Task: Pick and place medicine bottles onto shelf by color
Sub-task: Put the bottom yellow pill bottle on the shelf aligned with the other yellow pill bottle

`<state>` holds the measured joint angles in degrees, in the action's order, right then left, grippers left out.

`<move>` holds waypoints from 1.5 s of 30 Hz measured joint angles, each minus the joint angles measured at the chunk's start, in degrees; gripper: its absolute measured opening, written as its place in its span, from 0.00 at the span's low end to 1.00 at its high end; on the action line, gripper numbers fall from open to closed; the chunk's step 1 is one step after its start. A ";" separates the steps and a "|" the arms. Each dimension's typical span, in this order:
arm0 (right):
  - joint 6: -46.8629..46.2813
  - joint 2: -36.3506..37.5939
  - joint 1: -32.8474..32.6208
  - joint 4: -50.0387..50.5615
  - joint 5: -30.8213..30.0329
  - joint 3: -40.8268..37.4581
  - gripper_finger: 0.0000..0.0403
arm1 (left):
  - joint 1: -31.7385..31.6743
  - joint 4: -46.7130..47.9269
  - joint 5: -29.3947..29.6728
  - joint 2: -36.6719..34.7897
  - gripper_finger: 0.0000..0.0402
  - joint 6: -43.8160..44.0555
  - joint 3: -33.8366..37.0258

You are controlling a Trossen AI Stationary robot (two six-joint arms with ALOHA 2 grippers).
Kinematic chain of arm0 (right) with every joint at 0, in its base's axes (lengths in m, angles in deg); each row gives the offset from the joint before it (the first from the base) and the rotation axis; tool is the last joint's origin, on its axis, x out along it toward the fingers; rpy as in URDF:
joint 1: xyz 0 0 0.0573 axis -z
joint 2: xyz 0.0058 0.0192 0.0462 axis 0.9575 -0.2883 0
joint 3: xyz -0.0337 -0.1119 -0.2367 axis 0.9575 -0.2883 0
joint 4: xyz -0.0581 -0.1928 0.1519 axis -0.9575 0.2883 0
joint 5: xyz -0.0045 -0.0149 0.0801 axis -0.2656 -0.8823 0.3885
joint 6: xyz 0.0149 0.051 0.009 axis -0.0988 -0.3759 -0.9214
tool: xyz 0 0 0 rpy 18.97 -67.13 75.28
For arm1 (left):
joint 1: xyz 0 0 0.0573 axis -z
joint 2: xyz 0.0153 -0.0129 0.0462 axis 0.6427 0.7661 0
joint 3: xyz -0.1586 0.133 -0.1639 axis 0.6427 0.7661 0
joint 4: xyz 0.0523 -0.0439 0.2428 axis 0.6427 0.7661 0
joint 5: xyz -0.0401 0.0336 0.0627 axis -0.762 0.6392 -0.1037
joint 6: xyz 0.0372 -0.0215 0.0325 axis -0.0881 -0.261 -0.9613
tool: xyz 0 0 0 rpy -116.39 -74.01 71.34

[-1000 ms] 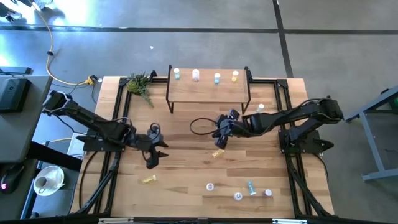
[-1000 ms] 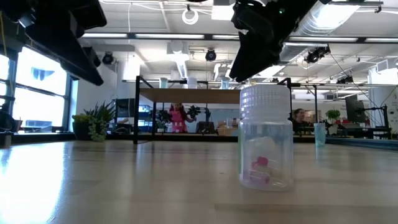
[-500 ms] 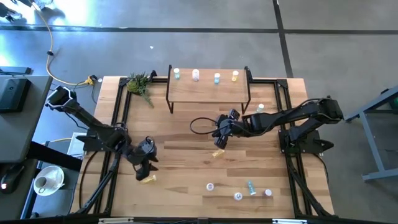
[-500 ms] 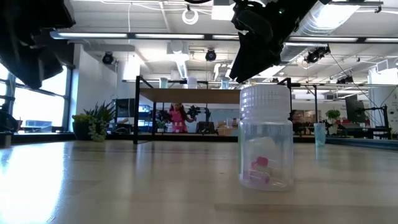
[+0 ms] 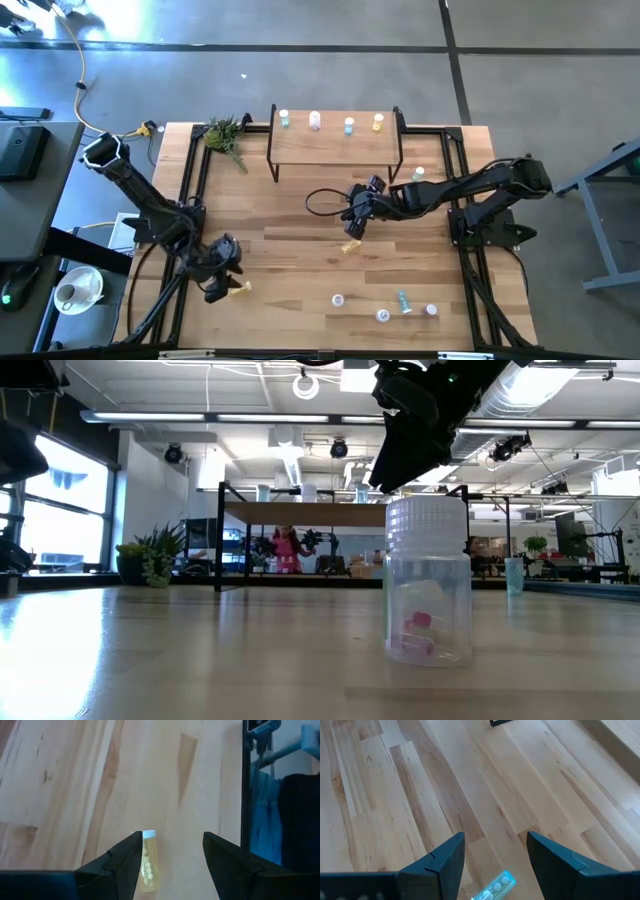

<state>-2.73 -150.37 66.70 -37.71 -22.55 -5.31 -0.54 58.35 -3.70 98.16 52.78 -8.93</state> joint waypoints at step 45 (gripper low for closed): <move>-0.01 0.02 0.02 0.18 -0.11 -0.04 0.51 | 1.86 12.13 8.82 0.00 0.49 -10.30 -20.36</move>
<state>-2.74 -150.35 66.72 -37.54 -22.66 -5.35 1.33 70.48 5.13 98.16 42.49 -29.28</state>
